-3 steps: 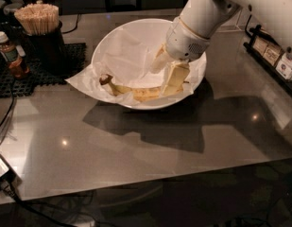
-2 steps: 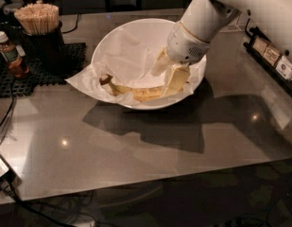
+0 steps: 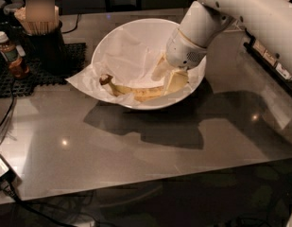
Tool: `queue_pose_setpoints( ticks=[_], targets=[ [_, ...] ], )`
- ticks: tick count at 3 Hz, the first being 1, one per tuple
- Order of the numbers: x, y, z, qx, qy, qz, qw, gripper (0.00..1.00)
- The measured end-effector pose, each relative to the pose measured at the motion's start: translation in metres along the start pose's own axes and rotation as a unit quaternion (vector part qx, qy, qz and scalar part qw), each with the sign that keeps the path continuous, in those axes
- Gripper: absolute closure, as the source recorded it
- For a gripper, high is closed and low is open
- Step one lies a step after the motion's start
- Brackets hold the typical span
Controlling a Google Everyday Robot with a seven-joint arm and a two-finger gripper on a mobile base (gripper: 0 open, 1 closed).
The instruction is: Pick banana from white bowl
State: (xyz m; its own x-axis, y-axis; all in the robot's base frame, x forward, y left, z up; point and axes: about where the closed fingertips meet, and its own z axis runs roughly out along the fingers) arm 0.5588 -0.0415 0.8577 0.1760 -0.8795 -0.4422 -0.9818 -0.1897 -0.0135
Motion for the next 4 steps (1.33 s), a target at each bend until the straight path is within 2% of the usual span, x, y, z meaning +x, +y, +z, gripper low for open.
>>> queue_pose_setpoints(
  ticks=[2, 3, 4],
  targets=[
    [0.002, -0.003, 0.02, -0.026, 0.002, 0.003, 0.9997, 0.38],
    [0.004, -0.003, 0.023, -0.031, 0.002, 0.006, 0.9995, 0.56],
    [0.006, 0.0, 0.029, -0.035, -0.001, 0.01, 0.9993, 0.8]
  ],
)
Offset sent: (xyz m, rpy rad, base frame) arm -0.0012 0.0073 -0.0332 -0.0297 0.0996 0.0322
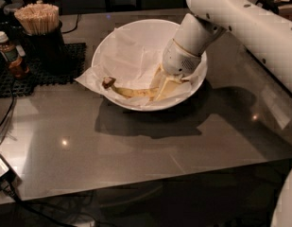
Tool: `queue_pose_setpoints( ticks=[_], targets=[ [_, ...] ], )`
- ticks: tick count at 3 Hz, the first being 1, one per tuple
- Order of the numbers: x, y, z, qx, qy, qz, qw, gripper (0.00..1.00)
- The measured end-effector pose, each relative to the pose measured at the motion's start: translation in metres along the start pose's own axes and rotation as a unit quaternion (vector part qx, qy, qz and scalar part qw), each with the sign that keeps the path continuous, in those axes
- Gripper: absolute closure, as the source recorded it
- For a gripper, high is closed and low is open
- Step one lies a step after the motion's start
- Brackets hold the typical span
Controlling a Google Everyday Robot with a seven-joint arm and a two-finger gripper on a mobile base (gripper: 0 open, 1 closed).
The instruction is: Pick banana from white bowl
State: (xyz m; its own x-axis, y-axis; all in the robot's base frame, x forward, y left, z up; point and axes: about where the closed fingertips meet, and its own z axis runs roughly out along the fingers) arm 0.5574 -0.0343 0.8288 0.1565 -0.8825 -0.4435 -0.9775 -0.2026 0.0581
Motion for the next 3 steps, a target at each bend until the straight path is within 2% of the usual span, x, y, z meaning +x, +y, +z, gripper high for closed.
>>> queue_pose_setpoints(
  ticks=[1, 2, 3],
  targets=[
    [-0.001, 0.002, -0.001, 0.001, 0.001, 0.0, 1.0, 1.0],
    [-0.013, 0.012, -0.014, 0.02, 0.013, -0.009, 0.9997, 1.0],
    [-0.036, 0.024, -0.038, 0.054, 0.031, -0.032, 0.9975, 1.0]
  ],
)
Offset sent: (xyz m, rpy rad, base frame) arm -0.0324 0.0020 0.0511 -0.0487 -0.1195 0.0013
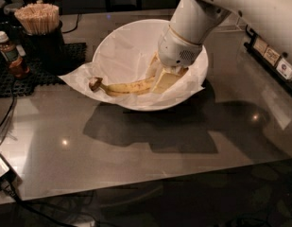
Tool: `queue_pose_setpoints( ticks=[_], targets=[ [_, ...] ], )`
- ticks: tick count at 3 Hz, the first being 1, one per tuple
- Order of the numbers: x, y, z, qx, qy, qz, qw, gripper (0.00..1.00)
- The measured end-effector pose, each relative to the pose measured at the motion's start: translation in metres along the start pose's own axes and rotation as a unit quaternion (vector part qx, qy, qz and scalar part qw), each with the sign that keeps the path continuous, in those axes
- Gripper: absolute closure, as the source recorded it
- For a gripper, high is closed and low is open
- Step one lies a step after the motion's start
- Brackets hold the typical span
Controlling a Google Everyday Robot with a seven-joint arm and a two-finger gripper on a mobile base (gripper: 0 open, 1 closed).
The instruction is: Pick banana from white bowl
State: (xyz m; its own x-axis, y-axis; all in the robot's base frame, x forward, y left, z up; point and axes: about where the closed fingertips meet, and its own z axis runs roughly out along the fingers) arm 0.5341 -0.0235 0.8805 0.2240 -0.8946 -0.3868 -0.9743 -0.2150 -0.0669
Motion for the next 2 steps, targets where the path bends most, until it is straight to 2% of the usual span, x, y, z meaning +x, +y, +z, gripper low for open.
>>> queue_pose_setpoints(
  ticks=[1, 2],
  targets=[
    [-0.026, 0.005, -0.031, 0.039, 0.009, -0.032, 0.9987, 1.0],
    [-0.038, 0.013, -0.059, 0.081, 0.007, -0.044, 0.9957, 1.0]
  ],
)
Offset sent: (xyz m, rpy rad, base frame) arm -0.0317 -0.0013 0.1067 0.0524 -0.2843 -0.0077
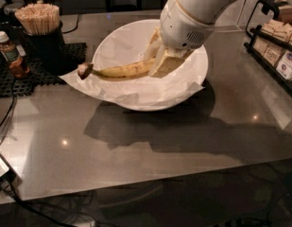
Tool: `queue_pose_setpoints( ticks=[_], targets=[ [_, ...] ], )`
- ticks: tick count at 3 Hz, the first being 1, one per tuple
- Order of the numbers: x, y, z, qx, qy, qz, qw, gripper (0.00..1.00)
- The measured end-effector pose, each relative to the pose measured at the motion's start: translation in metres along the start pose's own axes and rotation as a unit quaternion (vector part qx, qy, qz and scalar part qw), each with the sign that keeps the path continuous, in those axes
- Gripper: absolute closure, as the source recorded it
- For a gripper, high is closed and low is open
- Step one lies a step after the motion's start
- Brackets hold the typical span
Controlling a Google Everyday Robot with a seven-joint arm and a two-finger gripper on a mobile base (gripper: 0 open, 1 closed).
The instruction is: Pick banana from white bowl
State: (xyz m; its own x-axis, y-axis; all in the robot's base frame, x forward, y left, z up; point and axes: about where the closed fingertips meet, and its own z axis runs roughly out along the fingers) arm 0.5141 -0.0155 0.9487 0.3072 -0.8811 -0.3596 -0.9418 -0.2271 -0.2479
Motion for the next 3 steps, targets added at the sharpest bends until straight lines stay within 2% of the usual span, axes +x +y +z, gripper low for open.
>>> queue_pose_setpoints(
  ticks=[1, 2, 3],
  targets=[
    [-0.002, 0.017, -0.038, 0.061, -0.014, 0.002, 0.998, 1.0],
    [0.002, 0.047, -0.083, 0.138, -0.028, 0.012, 0.99, 1.0],
    [0.003, 0.054, -0.098, 0.16, -0.034, 0.019, 0.9863, 1.0]
  ],
)
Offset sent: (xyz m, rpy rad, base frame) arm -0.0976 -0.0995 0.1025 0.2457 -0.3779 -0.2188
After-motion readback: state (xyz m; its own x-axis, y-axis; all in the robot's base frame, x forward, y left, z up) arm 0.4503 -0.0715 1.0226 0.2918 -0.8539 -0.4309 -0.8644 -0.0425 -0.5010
